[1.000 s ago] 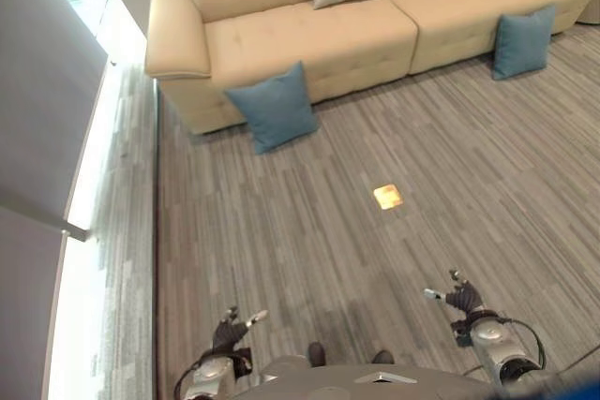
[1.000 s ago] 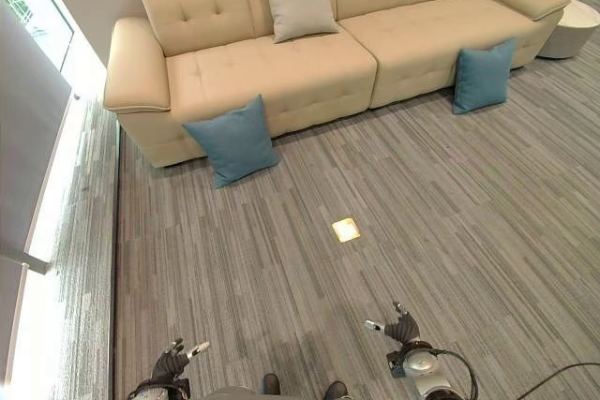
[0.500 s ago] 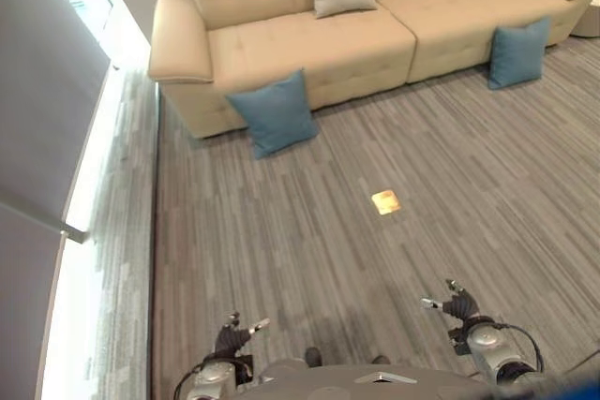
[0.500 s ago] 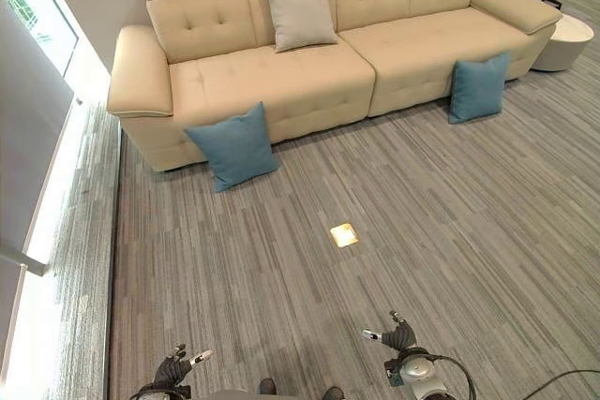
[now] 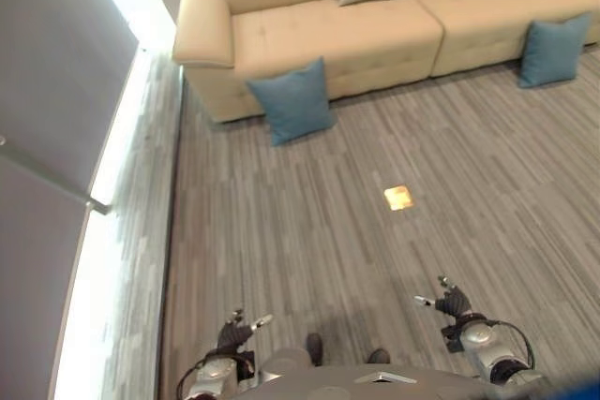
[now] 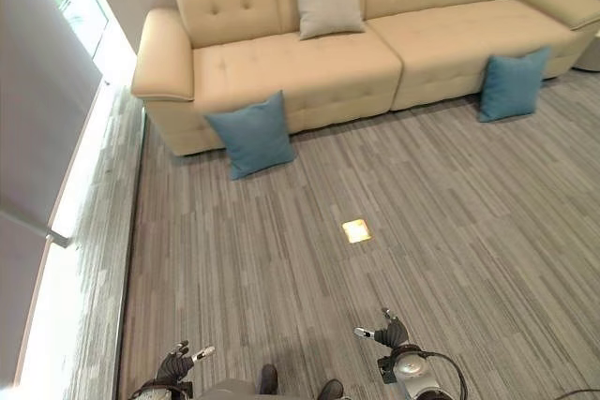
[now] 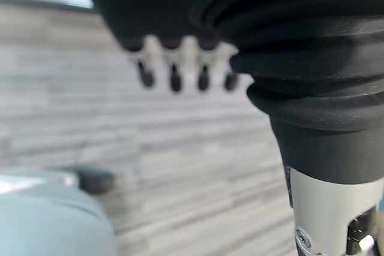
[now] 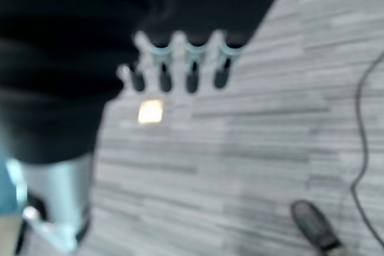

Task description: Pick up all the scattered cushions and arrange them neatly on the sofa.

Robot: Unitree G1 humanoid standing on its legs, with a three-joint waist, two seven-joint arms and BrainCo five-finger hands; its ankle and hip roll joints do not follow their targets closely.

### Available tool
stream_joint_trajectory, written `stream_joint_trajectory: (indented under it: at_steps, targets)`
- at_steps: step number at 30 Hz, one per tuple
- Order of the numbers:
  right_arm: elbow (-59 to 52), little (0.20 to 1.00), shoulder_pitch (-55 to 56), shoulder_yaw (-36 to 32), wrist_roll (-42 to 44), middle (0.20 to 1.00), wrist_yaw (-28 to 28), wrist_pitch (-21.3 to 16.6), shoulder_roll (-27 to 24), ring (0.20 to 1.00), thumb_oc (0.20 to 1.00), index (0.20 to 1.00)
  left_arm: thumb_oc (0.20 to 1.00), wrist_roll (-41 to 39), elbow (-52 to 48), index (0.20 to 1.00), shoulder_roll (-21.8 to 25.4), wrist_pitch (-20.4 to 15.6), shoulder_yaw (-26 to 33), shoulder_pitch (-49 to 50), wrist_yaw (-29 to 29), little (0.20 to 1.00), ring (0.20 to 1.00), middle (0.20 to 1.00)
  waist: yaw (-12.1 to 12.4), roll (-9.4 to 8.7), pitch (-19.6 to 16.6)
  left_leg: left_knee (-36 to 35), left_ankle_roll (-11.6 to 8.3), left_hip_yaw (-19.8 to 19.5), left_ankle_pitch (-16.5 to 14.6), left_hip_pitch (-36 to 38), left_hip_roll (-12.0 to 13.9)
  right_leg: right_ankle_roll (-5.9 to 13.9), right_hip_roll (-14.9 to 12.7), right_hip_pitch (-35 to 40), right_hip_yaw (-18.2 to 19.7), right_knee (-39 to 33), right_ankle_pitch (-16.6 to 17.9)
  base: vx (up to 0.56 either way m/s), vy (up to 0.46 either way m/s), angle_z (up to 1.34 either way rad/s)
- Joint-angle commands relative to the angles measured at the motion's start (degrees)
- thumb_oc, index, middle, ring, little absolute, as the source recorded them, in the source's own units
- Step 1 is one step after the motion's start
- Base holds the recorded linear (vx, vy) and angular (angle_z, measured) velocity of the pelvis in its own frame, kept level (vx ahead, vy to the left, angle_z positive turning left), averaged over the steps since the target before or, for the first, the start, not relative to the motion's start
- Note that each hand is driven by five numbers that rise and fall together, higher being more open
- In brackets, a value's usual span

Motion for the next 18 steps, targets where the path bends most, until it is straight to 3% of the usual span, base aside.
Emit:
stream_joint_trajectory:
  at_steps: [1,2,4,7,11,14,15,16,18]
  targets:
    - [-2.2,1.0,-1.7,0.9,0.1,1.0,-1.3,-1.6,-0.5,1.0,1.0,1.0,1.0,-0.8,0.7,1.0,-0.8,-0.8,-2.2,-2.2,0.0,1.0,1.0,1.0,0.2,-2.35,0.8,3.2,-0.37,5.8,-0.3,-0.8,3.7,5.77,-3.2,1.6,4.4,0.0,1.5,-0.01,-0.027,0.64]
    - [-2.7,1.0,-2.0,1.2,-0.1,1.0,-1.4,-1.6,-0.5,1.0,1.0,1.0,1.0,-0.8,1.1,1.0,-0.8,-0.7,-1.9,-2.3,-0.2,1.0,1.0,1.0,0.0,-2.77,0.6,3.7,-0.2,9.0,-0.4,-1.2,4.2,5.68,-3.3,1.7,3.1,-0.1,1.4,0.08,-0.052,0.63]
    - [-2.9,1.0,-2.4,1.8,-0.4,1.0,-1.4,-1.6,-0.3,1.0,1.0,1.0,1.0,-0.7,1.3,1.0,-0.6,-0.7,-1.7,-2.4,-0.1,1.0,1.0,1.0,0.4,-3.14,0.4,4.1,-0.56,9.9,-2.2,-0.2,4.3,6.04,-3.0,2.7,3.1,0.0,0.4,0.13,-0.009,0.69]
    - [-2.7,1.0,-3.1,2.7,-1.1,1.0,-1.1,-1.5,0.5,1.0,1.0,1.0,1.0,-0.8,2.2,1.0,-0.1,-0.7,-0.9,-1.7,-0.3,1.0,1.0,1.0,1.1,-3.66,-0.2,3.6,0.58,9.7,-3.9,0.9,3.5,6.46,-3.0,3.2,3.6,0.3,0.4,0.12,0.108,0.18]
    - [-3.1,1.0,-3.1,3.3,-1.7,1.0,-0.4,-1.4,1.2,1.0,1.0,1.0,1.0,-0.5,3.3,1.0,0.6,-0.5,0.1,-0.9,-0.5,1.0,1.0,1.0,2.6,-4.14,0.2,2.6,3.76,8.7,-5.1,2.0,1.3,7.56,-6.1,0.7,4.5,8.3,0.3,0.06,0.222,-0.19]
    - [-3.6,1.0,-3.5,3.7,-2.8,1.0,-0.2,-1.0,1.7,1.0,1.0,1.0,1.0,0.0,3.4,1.0,1.2,-0.3,0.1,-1.0,-0.7,1.0,1.0,1.0,2.3,-3.97,1.0,1.4,5.71,7.8,-5.9,3.6,0.1,10.23,-9.5,-2.8,5.4,18.3,2.2,0.12,0.228,-0.03]
    - [-4.3,1.0,-3.7,4.0,-2.6,1.0,-0.1,-1.0,2.5,1.0,1.0,1.0,1.0,0.1,3.3,1.0,2.3,-0.3,0.0,-2.2,-0.6,1.0,1.0,1.0,1.1,-4.01,1.8,0.5,6.75,5.5,-6.3,4.8,-0.5,11.07,-9.1,-6.9,11.5,24.0,3.3,0.14,0.179,0.16]
    - [-4.3,1.0,-3.7,4.0,-2.6,1.0,-0.1,-1.0,2.5,1.0,1.0,1.0,1.0,0.1,3.3,1.0,2.3,-0.3,0.0,-2.2,-0.6,1.0,1.0,1.0,1.1,-3.99,1.6,0.5,6.73,5.5,-6.2,4.6,-0.5,11.02,-9.0,-7.0,11.5,23.8,3.5,0.16,0.131,0.22]
    - [-4.9,1.0,-3.5,4.1,-2.0,1.0,0.1,-0.9,2.3,1.0,1.0,1.0,1.0,0.0,2.7,1.0,2.6,-0.4,-0.3,-2.3,-0.5,1.0,1.0,1.0,0.2,-4.0,1.7,-0.8,6.74,3.8,-6.1,5.6,-0.9,10.05,-6.7,-8.8,15.9,21.5,2.9,0.11,0.029,0.42]
